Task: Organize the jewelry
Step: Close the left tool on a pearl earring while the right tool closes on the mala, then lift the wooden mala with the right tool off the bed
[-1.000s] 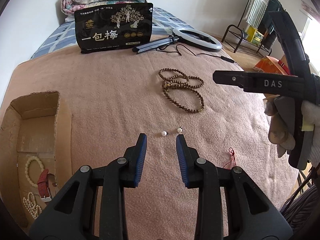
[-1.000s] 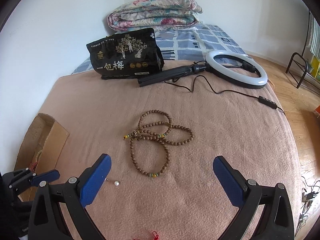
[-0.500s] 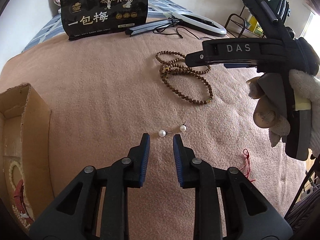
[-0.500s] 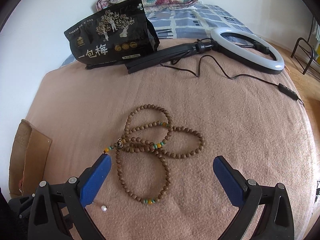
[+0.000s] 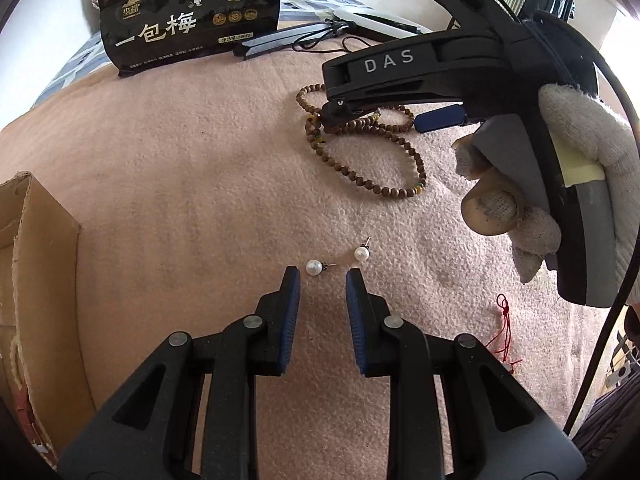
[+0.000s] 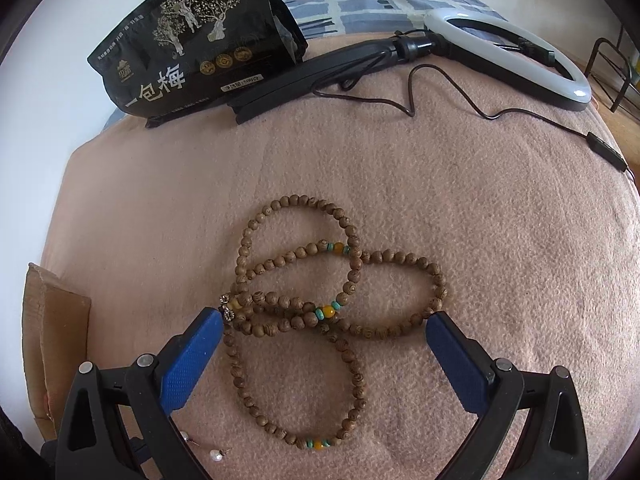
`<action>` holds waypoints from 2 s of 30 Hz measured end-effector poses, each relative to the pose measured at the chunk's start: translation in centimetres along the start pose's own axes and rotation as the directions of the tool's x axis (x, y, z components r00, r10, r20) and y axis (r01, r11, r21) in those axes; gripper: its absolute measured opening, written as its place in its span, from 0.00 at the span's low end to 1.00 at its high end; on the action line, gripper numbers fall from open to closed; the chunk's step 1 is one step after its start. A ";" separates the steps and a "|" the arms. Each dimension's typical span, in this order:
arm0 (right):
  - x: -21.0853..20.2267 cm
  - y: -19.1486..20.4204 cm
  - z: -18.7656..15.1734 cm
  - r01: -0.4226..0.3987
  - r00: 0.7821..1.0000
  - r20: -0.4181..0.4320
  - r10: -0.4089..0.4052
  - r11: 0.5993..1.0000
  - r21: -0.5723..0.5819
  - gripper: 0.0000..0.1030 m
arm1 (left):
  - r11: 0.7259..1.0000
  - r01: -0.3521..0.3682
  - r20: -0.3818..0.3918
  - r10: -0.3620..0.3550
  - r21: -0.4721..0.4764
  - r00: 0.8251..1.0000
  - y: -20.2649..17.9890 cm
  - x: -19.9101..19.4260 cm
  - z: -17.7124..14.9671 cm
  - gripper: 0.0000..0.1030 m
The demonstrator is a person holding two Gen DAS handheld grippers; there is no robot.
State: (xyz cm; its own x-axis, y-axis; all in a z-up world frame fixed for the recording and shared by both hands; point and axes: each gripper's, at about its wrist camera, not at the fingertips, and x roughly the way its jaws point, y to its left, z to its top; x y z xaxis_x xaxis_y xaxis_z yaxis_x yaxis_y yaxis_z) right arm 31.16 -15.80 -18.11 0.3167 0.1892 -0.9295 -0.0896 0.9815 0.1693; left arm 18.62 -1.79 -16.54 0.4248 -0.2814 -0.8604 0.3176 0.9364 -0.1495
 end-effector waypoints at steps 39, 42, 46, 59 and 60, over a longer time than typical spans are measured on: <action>0.3 1.8 0.0 0.012 1.000 0.029 -0.009 0.993 -0.114 0.08 | 0.998 -0.054 0.026 0.055 -0.025 0.998 1.6 -0.3 -0.4 0.08; -0.5 1.8 -0.3 0.012 0.999 0.039 -0.007 0.993 -0.118 0.08 | 0.998 -0.049 0.041 0.051 -0.029 0.998 1.6 -1.1 -0.3 0.08; -2.3 1.7 -0.6 0.017 0.998 0.069 -0.009 0.993 -0.120 0.08 | 0.999 -0.036 0.067 0.038 -0.032 0.997 1.4 -2.3 -0.3 0.08; -8.5 1.1 -1.7 0.012 0.986 0.169 0.006 0.994 -0.108 0.08 | 0.999 0.002 0.170 0.006 -0.044 0.985 0.4 -7.9 -0.2 0.08; -9.2 1.2 -1.8 0.012 0.983 0.181 0.007 0.994 -0.107 0.08 | 0.999 0.008 0.181 0.001 -0.046 0.984 0.3 -8.5 -0.2 0.08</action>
State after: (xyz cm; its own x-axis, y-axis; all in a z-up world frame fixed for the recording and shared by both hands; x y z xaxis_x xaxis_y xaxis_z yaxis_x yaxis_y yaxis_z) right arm 26.40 -16.47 -9.97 0.4821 0.1985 -0.8533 -0.1864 0.9749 0.1215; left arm 14.90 0.96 -9.35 0.5713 -0.3141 -0.7583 0.2813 0.9429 -0.1786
